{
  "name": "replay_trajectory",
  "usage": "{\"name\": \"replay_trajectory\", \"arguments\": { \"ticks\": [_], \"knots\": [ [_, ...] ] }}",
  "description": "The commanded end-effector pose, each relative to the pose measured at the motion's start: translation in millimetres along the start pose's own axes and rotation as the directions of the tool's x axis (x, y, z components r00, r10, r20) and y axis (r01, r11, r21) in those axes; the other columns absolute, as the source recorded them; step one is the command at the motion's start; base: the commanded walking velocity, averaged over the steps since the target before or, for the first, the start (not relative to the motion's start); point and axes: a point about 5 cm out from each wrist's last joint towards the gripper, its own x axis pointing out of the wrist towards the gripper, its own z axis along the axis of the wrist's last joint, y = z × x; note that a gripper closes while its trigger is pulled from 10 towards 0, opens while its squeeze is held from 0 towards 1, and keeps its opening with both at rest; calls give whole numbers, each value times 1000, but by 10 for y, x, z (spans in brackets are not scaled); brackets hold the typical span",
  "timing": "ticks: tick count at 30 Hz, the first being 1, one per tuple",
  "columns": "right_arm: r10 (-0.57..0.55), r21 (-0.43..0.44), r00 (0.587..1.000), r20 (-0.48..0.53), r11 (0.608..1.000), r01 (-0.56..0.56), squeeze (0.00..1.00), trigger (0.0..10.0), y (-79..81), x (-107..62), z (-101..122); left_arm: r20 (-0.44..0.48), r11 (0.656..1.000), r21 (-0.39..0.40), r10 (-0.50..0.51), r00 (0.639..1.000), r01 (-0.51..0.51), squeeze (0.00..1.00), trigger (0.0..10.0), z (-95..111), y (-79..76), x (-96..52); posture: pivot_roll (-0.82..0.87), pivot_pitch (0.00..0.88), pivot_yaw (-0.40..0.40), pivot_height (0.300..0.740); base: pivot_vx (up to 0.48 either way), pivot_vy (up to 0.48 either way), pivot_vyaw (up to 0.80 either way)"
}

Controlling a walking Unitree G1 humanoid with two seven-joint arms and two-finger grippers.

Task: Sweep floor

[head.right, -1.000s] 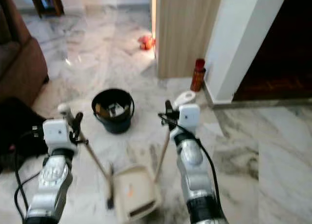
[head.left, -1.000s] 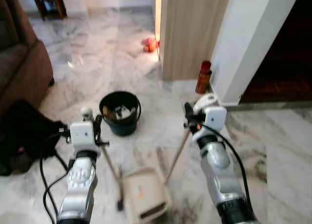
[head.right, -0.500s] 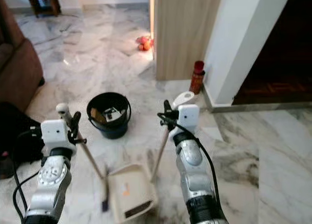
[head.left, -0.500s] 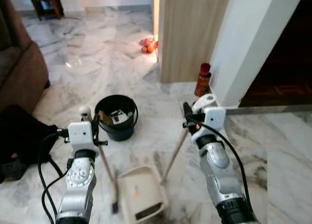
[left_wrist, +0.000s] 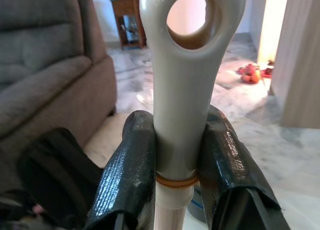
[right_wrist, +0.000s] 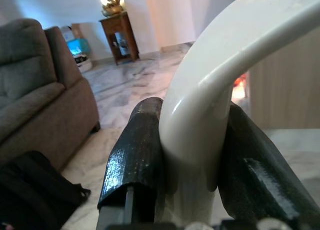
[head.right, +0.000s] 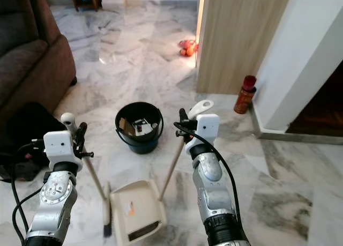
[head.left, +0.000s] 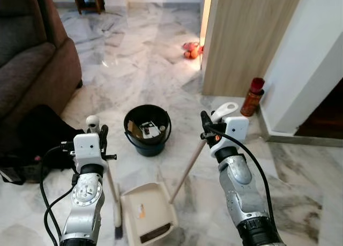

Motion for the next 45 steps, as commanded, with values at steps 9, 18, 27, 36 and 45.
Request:
{"name": "replay_trajectory", "arguments": {
  "ticks": [9, 18, 27, 36, 45],
  "knots": [
    [-24, 22, 999, 43, 1000, 23, 0, 10000, -51, 6, 84, 37, 1000, -2, -9, 999, 9, 0, 10000, 77, -30, 5, 112, 93, 35, 740, 322, 0, 63],
    [-25, 19, 999, 47, 1000, 24, 0, 10000, -57, 9, 93, 39, 1000, -2, -10, 999, 10, 0, 10000, 81, -30, 7, 110, 92, 37, 740, 322, 0, 0],
    [-21, 16, 999, 47, 1000, 20, 0, 10000, -52, 8, 92, 39, 1000, -1, -11, 999, 11, 0, 10000, 79, -31, 5, 111, 93, 37, 740, 321, 0, 0],
    [-20, 11, 999, 49, 1000, 19, 0, 10000, -57, 10, 96, 45, 1000, -1, -14, 999, 14, 0, 10000, 80, -28, -17, 112, 94, 35, 740, 205, 0, 0],
    [-15, 11, 998, 61, 1000, 14, 0, 10000, -50, 16, 124, 33, 998, 58, 17, 999, -19, 0, 10000, -4, 147, -189, 111, 94, 40, 740, 0, 0, 0]
  ]
}}
